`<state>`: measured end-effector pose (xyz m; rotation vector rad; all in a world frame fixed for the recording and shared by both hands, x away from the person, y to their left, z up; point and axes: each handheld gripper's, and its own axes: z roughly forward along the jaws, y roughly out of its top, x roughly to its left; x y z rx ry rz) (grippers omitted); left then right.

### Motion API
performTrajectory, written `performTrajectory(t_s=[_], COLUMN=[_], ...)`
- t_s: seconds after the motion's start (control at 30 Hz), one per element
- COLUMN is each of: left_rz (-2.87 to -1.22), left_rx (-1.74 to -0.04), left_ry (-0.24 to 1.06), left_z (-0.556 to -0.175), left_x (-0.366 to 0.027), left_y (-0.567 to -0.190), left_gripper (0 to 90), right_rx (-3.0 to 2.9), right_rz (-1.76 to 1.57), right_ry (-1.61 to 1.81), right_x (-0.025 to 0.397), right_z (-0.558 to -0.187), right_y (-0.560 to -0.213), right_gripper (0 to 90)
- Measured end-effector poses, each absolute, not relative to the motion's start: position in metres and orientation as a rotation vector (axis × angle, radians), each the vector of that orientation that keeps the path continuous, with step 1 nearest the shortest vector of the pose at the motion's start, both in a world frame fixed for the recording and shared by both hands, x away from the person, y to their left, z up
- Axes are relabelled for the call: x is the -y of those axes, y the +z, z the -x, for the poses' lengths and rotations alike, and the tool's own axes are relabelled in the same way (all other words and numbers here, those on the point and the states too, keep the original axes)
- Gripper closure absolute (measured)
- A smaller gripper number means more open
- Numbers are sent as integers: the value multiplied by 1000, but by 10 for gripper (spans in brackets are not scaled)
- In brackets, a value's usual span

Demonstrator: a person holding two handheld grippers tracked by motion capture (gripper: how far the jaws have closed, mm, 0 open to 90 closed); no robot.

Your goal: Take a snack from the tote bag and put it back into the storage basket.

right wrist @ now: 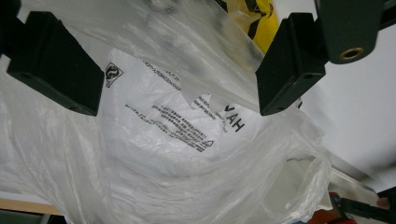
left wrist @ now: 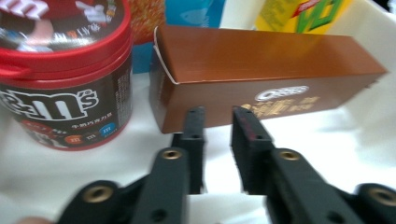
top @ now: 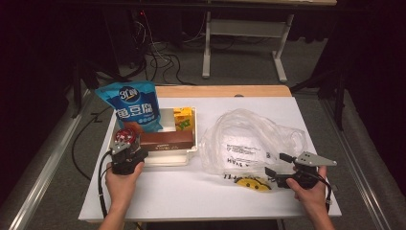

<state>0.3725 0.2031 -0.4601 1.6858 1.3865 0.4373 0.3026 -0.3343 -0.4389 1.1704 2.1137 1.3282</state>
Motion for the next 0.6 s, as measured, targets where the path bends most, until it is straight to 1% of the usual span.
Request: performTrajectory(t_s=[0.1, 0.17, 0.2, 0.27, 0.37, 0.47, 0.53, 0.6], left_rz=[-1686, -1738, -1752, -1763, -1719, -1705, -1697, -1692], left_rx=[-1320, -1266, -1244, -1188, -1134, -1089, -1078, -1087], left_ry=[466, 451, 465, 459, 426, 422, 397, 405], left_z=[-363, -358, -356, -350, -346, -343, -341, -339], left_x=[-205, -204, -203, -202, -204, -206, -208, -209], left_y=[-447, -442, -440, -437, -432, -431, -431, -431], left_gripper=[524, 361, 275, 169, 82, 17, 3, 2], right_rx=[-2104, -2098, -2093, -2090, -2082, -2075, -2070, -2069], right_rz=[-1175, -1181, -1181, -1188, -1191, -1191, -1197, -1192], right_ry=[1333, 1338, 1338, 1337, 1332, 1316, 1320, 1314], right_x=[336, 336, 337, 337, 338, 339, 340, 342], right_z=[-302, -301, -301, -300, -297, -293, -291, -290], right_y=[-438, -437, -437, -437, -436, -435, -435, -435], right_gripper=[154, 154, 154, 152, 150, 141, 139, 139])
